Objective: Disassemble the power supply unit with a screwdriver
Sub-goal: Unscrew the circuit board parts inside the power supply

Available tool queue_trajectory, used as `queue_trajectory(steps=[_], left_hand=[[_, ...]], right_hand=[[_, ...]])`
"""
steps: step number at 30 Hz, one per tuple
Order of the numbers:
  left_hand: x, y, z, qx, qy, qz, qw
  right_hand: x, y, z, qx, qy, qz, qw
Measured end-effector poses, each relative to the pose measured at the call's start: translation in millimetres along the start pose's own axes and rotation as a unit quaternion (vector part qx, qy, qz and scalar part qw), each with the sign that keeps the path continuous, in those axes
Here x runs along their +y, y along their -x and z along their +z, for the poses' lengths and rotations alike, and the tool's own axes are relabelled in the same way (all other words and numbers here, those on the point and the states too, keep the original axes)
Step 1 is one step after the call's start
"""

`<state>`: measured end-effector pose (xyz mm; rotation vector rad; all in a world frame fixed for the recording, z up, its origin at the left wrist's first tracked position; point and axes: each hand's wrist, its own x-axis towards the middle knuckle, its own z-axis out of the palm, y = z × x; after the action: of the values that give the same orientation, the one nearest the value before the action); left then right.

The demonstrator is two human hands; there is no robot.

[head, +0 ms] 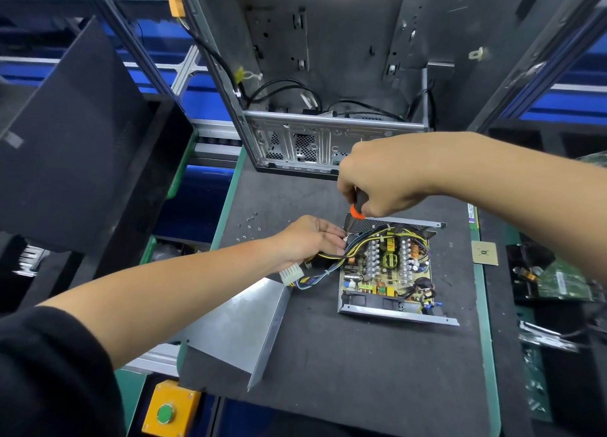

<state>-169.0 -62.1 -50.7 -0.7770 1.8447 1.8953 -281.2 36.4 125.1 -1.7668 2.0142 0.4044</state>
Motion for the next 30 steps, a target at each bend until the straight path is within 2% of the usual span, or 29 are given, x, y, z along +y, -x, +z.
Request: queue_trajectory(steps=[9,15,18,22,26,30], left_hand=[[6.4,8.2,-3.5,-0.027,0.009,-0.011,1.0],[9.2,10.9,-2.0,-0.04,0.044,-0.052,0.997],[10.4,10.7,-2.4,-0.048,0.05,-0.065,0.995],[10.4,11.3,-1.8,-0.05,0.052,-0.061,0.996],[10.5,10.7,-1.2,-0.049,0.05,-0.058,0.996],[10.8,10.0,-1.4,-0.048,0.047,-0.056,0.996]], right_hand=[[1.3,3.1,-1.2,-0.005,0.0,-0.02,1.0],[-0.2,6.3,0.6,-0.002,0.029,-0.027,0.999],[-0.8,7.8,2.6,-0.01,0.014,0.008,1.0],[1.2,3.5,5.9,-0.059,-0.012,0.085,0.995],[1.3,1.7,8.5,-0.028,-0.024,0.069,0.997],[2.8,4.7,5.3,0.006,-0.012,0.011,1.0]])
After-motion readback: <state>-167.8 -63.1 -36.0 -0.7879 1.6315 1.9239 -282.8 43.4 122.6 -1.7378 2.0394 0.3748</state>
